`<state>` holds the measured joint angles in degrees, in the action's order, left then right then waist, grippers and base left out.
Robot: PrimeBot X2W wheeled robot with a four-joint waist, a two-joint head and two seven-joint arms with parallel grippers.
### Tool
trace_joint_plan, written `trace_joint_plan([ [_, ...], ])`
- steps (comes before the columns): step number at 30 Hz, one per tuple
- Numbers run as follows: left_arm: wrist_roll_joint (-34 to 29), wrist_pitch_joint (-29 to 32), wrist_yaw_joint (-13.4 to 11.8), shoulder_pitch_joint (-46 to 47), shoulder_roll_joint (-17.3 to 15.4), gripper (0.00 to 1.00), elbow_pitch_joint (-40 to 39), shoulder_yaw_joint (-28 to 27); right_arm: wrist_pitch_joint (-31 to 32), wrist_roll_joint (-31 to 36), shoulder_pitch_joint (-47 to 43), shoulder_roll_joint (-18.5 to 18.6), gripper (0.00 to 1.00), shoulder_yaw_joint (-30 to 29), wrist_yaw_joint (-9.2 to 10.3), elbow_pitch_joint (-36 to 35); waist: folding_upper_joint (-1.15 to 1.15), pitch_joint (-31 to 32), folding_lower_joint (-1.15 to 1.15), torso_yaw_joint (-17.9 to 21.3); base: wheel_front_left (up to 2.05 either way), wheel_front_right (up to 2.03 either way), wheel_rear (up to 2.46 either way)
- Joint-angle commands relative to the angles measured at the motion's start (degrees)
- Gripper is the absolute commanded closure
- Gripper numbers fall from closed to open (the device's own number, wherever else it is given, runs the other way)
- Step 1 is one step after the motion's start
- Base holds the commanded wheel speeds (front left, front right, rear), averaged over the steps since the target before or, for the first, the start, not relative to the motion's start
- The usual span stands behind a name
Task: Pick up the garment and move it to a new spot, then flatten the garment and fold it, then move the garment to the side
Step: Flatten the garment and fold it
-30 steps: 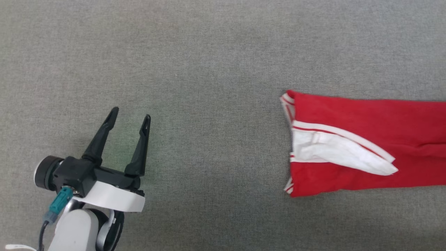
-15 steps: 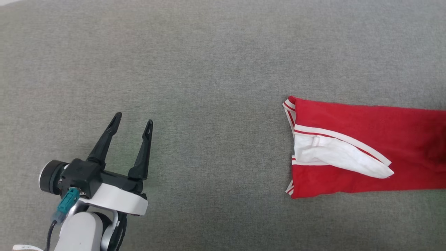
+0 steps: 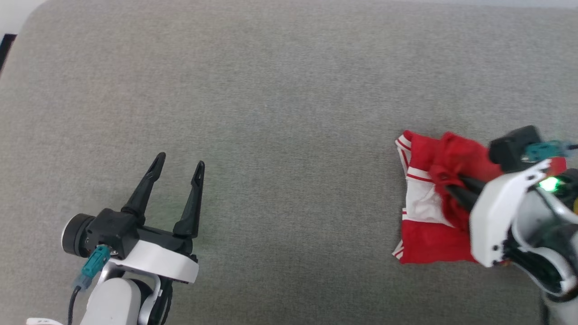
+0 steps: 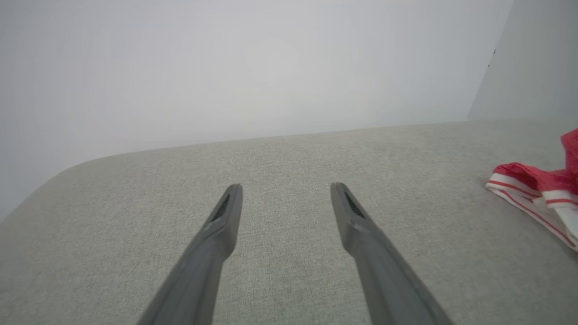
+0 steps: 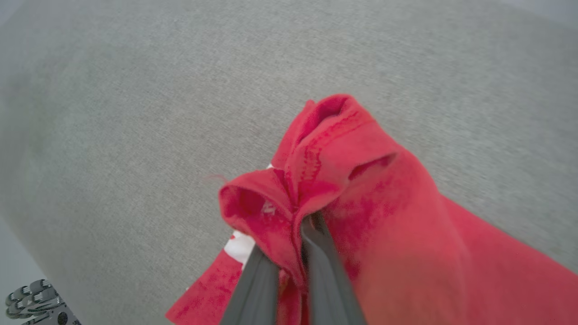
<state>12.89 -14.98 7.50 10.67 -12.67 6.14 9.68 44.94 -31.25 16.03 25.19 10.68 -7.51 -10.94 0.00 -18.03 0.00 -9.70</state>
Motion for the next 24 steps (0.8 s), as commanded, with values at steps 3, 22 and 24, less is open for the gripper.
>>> trace_joint_plan([
  [3, 0.28, -0.28, -0.08, 1.10, 0.57, 0.00, 0.32, 0.23, -0.40, 0.25, 2.48, -0.82, 1.00, 3.73, 0.04, 2.77, 0.00, -0.32, 0.00, -1.40, 0.00, 0.00, 0.00],
  [22, 2.17, -0.28, -0.08, -0.56, 0.33, 0.00, 1.53, 0.04, -11.18, -1.01, 3.16, -2.21, 0.00, 1.24, 0.04, 11.73, 0.00, 2.34, 0.00, 0.81, 0.00, 0.00, 0.00],
  [24, 2.75, -0.27, -0.08, -1.11, -0.02, 0.00, 2.10, 0.06, -12.96, -0.96, 3.01, -2.17, 0.00, -0.71, 0.05, 12.53, 0.00, 2.95, 0.00, 1.82, 0.00, 0.00, 0.00],
])
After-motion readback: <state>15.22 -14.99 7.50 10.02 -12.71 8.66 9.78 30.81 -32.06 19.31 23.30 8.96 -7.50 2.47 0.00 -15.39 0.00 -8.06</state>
